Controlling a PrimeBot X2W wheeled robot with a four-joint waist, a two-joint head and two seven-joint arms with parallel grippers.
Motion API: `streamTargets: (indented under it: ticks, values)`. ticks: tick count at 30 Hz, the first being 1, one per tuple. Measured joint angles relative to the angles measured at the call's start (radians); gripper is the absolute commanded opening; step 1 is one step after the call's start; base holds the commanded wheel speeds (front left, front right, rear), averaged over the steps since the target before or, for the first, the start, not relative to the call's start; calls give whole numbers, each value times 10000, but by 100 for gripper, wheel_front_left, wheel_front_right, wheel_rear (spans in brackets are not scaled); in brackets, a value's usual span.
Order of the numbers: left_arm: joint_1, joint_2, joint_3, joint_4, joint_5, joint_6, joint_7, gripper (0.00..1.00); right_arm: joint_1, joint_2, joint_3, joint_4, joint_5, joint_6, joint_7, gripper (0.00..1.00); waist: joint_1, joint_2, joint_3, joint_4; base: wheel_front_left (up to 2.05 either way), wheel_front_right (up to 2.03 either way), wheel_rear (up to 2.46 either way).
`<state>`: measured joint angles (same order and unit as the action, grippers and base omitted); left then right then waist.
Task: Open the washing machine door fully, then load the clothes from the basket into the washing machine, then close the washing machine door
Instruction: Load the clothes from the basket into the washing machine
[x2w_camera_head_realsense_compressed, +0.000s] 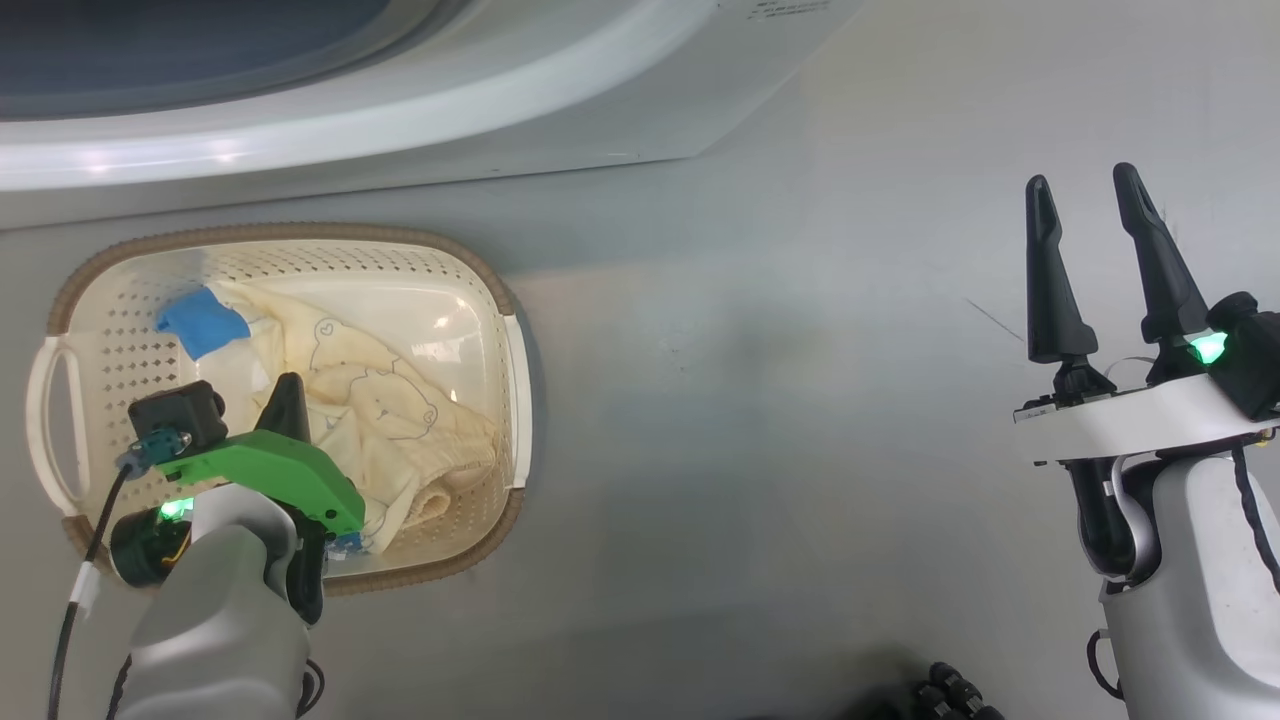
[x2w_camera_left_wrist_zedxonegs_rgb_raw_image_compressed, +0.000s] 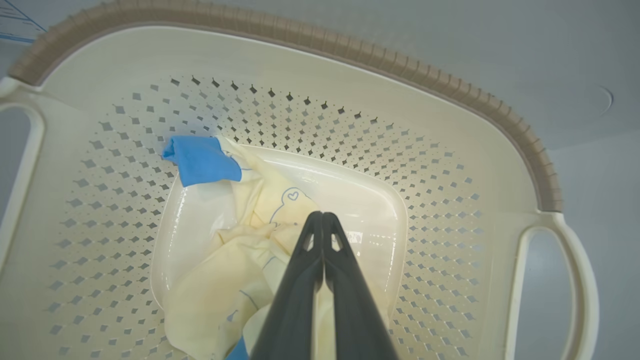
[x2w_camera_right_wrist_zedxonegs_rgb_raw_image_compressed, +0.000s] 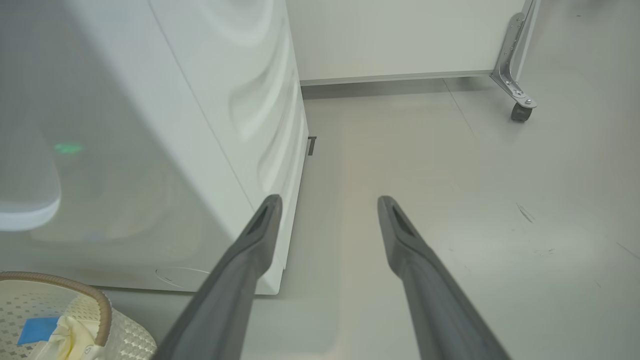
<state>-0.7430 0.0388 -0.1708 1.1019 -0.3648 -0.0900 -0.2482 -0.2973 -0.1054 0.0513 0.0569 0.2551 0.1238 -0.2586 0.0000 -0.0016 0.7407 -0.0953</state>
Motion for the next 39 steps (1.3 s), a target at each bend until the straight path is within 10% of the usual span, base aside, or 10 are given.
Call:
streamTargets:
  ticks: [39]
  values:
    - [4199, -77, 127, -3643, 431, 186, -2, 0, 1993, 65, 368, 796, 104, 0, 0, 100, 0, 0, -5008, 699, 0, 0, 0]
